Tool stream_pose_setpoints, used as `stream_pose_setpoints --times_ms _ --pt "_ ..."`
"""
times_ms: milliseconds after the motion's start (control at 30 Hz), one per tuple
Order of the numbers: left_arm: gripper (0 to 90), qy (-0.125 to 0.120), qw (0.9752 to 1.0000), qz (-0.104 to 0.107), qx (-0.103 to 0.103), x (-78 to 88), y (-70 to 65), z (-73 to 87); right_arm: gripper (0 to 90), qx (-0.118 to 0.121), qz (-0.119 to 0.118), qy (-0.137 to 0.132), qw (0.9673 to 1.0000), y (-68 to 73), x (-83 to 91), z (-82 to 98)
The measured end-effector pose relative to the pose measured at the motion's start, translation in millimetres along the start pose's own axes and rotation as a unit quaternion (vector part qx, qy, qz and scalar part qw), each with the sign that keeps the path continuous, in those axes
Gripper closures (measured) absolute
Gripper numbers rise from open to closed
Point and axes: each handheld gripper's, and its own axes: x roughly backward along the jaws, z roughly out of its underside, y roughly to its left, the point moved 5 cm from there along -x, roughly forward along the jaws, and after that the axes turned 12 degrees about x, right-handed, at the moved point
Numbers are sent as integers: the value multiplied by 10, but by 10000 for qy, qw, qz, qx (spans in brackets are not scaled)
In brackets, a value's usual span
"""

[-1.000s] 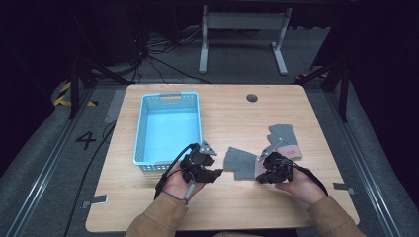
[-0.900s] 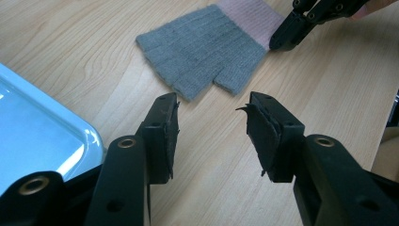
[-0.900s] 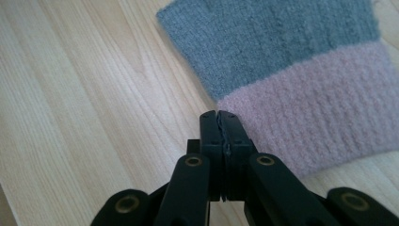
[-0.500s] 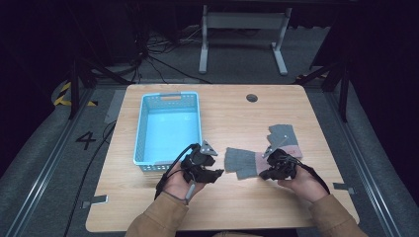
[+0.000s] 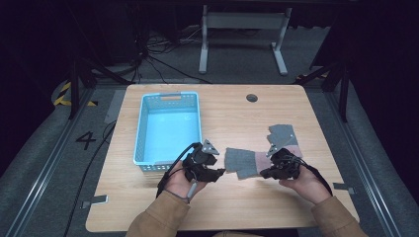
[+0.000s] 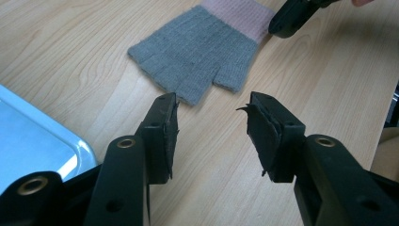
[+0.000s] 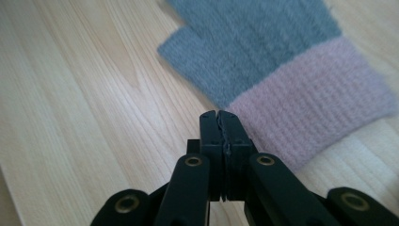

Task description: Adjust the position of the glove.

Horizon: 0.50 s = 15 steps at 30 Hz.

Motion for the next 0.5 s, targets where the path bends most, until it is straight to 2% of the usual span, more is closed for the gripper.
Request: stream_pose_setpoints --times_ms 200,367,500 --pt "532 -35 10000 34 20 17 8 -7 870 -2 241 -400 9989 -14 161 -52" --pt "531 -55 10000 29 37 27 9 0 867 -104 475 -742 9961 -61 288 -73" --pt "531 -46 10000 -7 38 32 9 17 867 -150 604 -905 9939 -102 360 -80"
